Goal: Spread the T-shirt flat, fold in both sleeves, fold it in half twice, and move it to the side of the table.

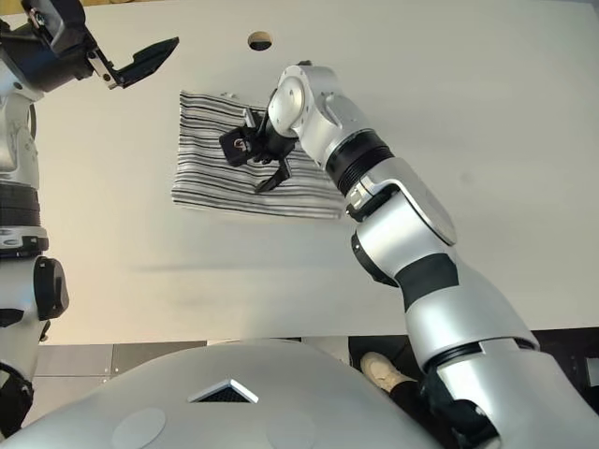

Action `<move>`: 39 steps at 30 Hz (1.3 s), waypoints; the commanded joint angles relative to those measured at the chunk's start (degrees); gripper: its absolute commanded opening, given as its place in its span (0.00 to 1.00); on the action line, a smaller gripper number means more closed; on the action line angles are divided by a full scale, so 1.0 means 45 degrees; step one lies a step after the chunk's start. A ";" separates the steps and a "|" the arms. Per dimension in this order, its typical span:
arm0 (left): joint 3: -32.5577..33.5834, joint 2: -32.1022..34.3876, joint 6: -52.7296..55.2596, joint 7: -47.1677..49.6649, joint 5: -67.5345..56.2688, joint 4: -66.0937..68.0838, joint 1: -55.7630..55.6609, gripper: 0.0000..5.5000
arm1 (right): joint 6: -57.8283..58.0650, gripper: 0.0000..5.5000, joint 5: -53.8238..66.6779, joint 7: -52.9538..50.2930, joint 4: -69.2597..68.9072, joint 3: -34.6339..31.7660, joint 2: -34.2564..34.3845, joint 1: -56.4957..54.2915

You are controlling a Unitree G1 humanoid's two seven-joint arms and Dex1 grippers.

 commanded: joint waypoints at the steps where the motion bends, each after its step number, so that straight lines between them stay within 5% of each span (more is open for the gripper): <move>1: -0.0201 -0.0039 0.0280 0.0265 0.0114 -0.0540 0.0105 0.76 | -0.1513 0.85 -0.0628 0.2672 -0.1594 0.1365 -0.2046 0.1280; 7: -0.0466 -0.0195 0.0405 0.0451 0.0227 -0.0710 0.0061 0.76 | -0.1879 0.85 -0.1097 0.4044 -0.2390 0.1227 -0.4195 0.0195; 21: -0.0555 -0.0033 0.0475 0.0246 0.0011 -0.0164 -0.0574 0.76 | 0.0353 0.85 0.0815 0.4133 0.1190 -0.1209 -0.3411 -0.3441; 25: -0.0419 0.0033 0.0373 0.0214 -0.0079 0.0050 -0.0695 0.76 | -0.0226 0.85 0.0009 0.1834 0.3160 -0.1303 -0.2938 -0.3508; 29: -0.0611 -0.0196 0.0073 0.0012 -0.0118 0.0393 -0.0758 0.76 | 0.0202 0.85 -0.0272 -0.3255 0.4783 -0.1920 -0.1484 -0.2756; 39: -0.0615 -0.0149 -0.0333 -0.0065 -0.0129 0.0197 -0.0425 0.76 | -0.0109 0.85 -0.1801 -0.5956 0.5993 -0.1458 -0.0698 -0.1847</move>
